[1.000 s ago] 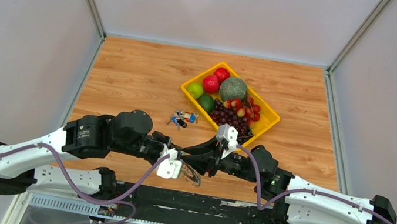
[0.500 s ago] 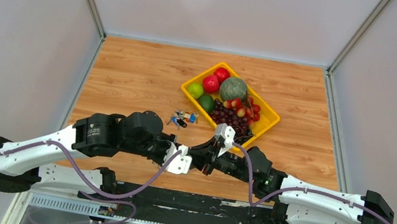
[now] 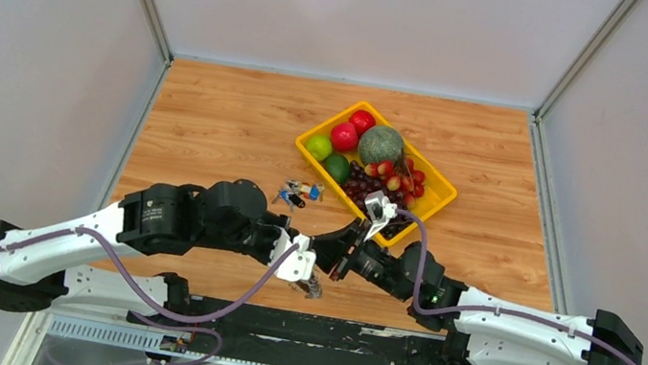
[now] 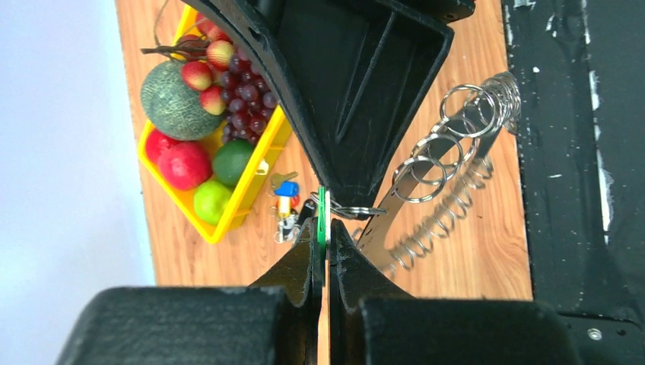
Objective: Remove the keys from the keyring
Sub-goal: Remove the key from the keyring.
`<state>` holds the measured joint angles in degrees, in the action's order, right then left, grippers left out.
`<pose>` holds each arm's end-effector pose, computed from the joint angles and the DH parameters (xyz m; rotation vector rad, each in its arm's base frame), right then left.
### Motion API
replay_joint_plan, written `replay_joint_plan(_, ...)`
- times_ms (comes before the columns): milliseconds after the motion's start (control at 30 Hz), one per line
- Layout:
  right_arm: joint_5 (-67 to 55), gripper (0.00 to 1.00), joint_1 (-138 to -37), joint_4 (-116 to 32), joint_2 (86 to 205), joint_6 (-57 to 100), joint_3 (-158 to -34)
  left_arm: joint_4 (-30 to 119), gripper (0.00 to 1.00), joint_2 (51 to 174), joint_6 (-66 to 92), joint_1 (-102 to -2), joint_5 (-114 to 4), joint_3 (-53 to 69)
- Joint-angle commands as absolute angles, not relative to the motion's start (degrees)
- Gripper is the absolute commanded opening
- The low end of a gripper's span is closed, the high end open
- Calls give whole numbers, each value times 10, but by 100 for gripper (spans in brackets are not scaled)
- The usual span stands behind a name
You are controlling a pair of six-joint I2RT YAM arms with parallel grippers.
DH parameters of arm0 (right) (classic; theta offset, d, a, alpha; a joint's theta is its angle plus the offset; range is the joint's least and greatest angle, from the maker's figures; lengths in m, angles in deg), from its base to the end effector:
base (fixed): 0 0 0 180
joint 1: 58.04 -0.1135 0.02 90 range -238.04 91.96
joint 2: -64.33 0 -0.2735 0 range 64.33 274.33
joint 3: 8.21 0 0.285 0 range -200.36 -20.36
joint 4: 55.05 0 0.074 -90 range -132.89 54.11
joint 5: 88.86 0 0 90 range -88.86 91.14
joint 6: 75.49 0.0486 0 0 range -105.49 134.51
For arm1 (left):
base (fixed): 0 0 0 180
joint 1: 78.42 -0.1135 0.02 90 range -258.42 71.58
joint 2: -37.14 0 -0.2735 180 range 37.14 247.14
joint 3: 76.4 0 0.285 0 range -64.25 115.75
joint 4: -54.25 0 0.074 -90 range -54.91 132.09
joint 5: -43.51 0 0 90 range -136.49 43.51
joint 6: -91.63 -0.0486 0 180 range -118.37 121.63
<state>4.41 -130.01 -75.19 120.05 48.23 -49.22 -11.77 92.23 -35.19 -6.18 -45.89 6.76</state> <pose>0.0842 0.2498 0.2787 -0.4929 1.5797 1.4210 0.0650 -0.2014 0.3965 1.8315 1.3120 -0.3234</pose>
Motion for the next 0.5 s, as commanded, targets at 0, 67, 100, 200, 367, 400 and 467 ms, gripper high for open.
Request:
replay_joint_plan(0, 96, 0, -1304, -761, 1181, 658, -487, -87, 0, 907, -389, -56, -433, 69)
replay_joint_plan(67, 101, 0, -1303, -760, 1179, 705, -482, -83, 0, 903, -402, -54, -427, 61)
replay_joint_plan(100, 106, 0, -1303, -756, 1176, 725, -481, -80, 0, 901, -410, -51, -423, 58)
replay_joint_plan(200, 126, 0, -1302, -742, 1166, 774, -473, -62, 0, 885, -428, -47, -409, 42)
replay_joint_plan(367, 149, 0, -1299, -718, 1158, 817, -472, -50, 0, 866, -467, -36, -408, 20)
replay_joint_plan(400, 147, 0, -1298, -712, 1159, 821, -476, -50, 0, 864, -473, -33, -409, 18)
replay_joint_plan(467, 145, 0, -1297, -703, 1161, 834, -484, -50, 0, 862, -487, -28, -412, 9)
